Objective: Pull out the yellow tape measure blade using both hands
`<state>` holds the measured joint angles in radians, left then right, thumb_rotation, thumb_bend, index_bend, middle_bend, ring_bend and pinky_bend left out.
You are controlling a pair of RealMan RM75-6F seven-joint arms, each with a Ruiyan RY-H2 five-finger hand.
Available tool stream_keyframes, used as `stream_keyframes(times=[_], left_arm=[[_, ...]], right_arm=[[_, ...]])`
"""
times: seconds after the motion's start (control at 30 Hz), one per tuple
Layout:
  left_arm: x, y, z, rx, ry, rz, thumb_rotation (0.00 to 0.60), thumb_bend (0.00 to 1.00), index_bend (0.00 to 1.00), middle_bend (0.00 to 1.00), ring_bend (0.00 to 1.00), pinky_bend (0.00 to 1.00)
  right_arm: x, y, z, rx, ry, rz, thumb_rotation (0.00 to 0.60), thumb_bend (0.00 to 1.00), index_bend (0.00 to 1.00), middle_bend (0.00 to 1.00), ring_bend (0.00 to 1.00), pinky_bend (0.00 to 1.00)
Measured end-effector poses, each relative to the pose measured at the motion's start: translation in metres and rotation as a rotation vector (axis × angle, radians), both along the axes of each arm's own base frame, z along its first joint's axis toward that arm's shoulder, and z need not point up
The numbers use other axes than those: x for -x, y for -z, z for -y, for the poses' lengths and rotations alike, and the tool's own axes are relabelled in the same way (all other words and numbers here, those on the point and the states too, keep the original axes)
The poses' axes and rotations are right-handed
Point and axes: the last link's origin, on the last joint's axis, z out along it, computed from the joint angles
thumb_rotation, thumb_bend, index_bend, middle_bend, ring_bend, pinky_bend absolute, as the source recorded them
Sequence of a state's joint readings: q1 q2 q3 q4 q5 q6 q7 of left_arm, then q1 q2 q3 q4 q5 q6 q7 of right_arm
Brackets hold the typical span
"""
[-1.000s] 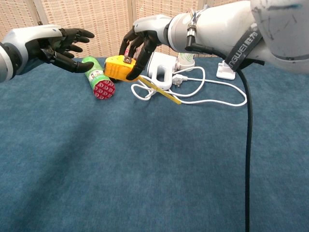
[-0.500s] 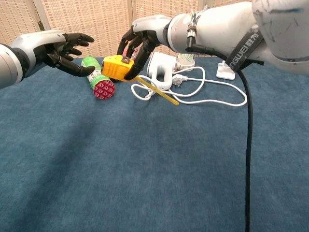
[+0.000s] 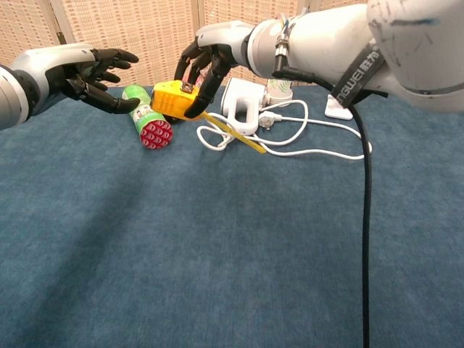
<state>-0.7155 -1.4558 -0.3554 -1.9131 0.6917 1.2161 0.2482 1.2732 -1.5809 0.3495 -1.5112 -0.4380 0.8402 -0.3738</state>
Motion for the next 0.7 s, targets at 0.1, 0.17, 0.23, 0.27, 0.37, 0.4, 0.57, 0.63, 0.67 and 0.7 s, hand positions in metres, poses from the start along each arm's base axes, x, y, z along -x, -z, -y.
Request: stream_keyframes(times=[0.1,0.17,0.23,0.27,0.37,0.4,0.57,0.63,0.67,0.7], left_arm=[[-0.004,-0.001,0.001,0.002,0.006,0.008,0.6,0.44,0.0,0.0,0.0,0.01],[-0.006,0.0,0.002,0.004,0.008,0.014,0.6,0.44,0.0,0.0,0.0,0.01],[-0.007,0.0,0.002,0.005,0.008,0.014,0.6,0.44,0.0,0.0,0.0,0.01],[-0.008,0.001,0.002,0.005,0.008,0.012,0.6,0.44,0.0,0.0,0.0,0.0],[-0.008,0.002,0.002,0.008,0.003,0.013,0.6,0.44,0.0,0.0,0.0,0.01],[-0.008,0.002,0.002,0.01,0.002,0.014,0.6,0.44,0.0,0.0,0.0,0.01],[-0.01,0.004,0.003,0.017,0.004,0.012,0.6,0.44,0.0,0.0,0.0,0.0],[-0.012,0.004,0.003,0.019,0.008,0.015,0.6,0.44,0.0,0.0,0.0,0.0],[-0.013,0.004,0.003,0.018,0.01,0.014,0.6,0.44,0.0,0.0,0.0,0.01],[-0.013,0.004,0.003,0.017,0.012,0.013,0.6,0.44,0.0,0.0,0.0,0.01]], right_arm=[[-0.005,0.002,0.0,0.001,-0.003,0.007,0.6,0.23,0.51,0.48,0.51,0.18],[-0.007,0.003,0.0,0.004,-0.004,0.007,0.6,0.23,0.51,0.48,0.51,0.18],[-0.008,0.004,0.0,0.005,-0.003,0.007,0.6,0.23,0.51,0.48,0.51,0.18],[-0.008,0.004,0.0,0.004,-0.002,0.007,0.6,0.23,0.51,0.48,0.51,0.18],[-0.008,0.005,0.0,0.004,0.001,0.007,0.6,0.23,0.51,0.48,0.51,0.18],[-0.008,0.006,0.001,0.005,0.003,0.008,0.6,0.23,0.51,0.48,0.51,0.18],[-0.009,0.008,0.001,-0.001,0.007,0.014,0.6,0.23,0.51,0.48,0.51,0.18],[-0.009,0.009,0.001,0.0,0.008,0.018,0.6,0.23,0.51,0.48,0.51,0.18],[-0.01,0.01,0.001,0.0,0.007,0.02,0.6,0.23,0.51,0.48,0.51,0.18],[-0.01,0.01,0.001,0.001,0.005,0.021,0.6,0.23,0.51,0.48,0.51,0.18]])
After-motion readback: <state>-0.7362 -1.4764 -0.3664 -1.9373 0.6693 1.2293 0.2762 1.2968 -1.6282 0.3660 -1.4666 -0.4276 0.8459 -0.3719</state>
